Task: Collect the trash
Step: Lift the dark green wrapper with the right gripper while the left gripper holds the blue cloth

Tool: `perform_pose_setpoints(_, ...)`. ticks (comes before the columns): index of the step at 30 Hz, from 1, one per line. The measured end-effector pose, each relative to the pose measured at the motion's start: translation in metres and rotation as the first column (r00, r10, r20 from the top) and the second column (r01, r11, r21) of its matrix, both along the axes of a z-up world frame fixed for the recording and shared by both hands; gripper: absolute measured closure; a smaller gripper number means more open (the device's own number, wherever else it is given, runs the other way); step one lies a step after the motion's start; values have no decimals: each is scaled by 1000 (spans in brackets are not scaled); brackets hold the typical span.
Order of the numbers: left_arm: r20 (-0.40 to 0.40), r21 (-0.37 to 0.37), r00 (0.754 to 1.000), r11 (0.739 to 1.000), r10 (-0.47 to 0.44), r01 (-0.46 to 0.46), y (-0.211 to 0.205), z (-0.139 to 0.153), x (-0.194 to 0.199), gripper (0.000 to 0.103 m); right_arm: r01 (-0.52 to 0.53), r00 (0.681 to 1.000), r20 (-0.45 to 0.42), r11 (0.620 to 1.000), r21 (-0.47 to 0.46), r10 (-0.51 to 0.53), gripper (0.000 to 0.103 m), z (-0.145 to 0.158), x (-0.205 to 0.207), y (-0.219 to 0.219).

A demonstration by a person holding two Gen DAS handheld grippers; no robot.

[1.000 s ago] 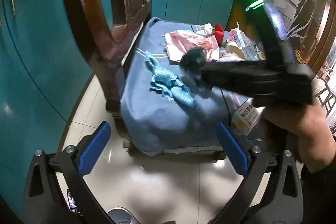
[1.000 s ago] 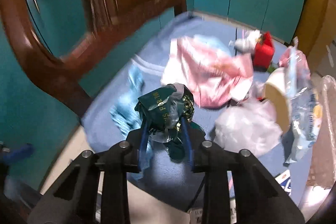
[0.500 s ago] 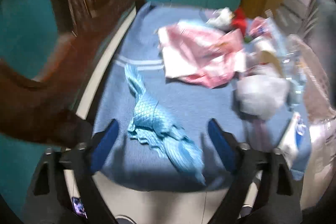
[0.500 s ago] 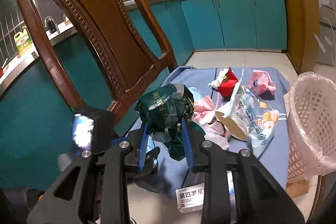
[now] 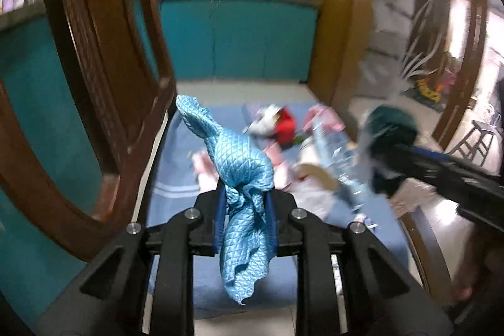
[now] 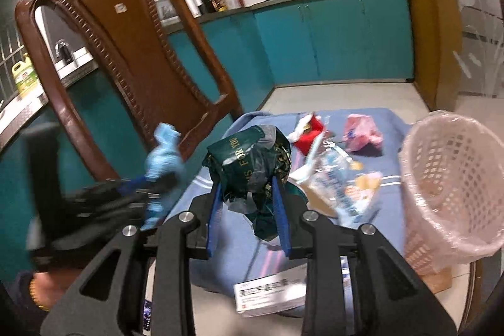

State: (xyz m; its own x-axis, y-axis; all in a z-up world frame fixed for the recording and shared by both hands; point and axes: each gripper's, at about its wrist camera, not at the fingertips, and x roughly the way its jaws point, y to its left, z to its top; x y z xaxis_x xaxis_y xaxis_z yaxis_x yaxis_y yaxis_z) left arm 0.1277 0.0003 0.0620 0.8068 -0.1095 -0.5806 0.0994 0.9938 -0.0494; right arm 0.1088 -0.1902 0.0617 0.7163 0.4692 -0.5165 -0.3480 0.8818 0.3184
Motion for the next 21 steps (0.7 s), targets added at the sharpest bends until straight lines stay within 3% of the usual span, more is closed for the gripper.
perform_pose_setpoints(8, 14, -41, 1000, 999, 24, -24, 5, -3, -5, 80, 40, 999, 17, 997, -65, -39, 72, -5, -8, -6)
perform_pose_setpoints(13, 32, 13, 999, 1000, 25, -26, -18, -11, -19, 80, 47, 999, 13, 996, -70, -46, 72, -9, -5, -4)
perform_pose_setpoints(21, 20, -35, 999, 998, 50, -49, -11, -13, -19, 80, 61, 998, 27, 996, -72, -59, 72, -10, -4, -5)
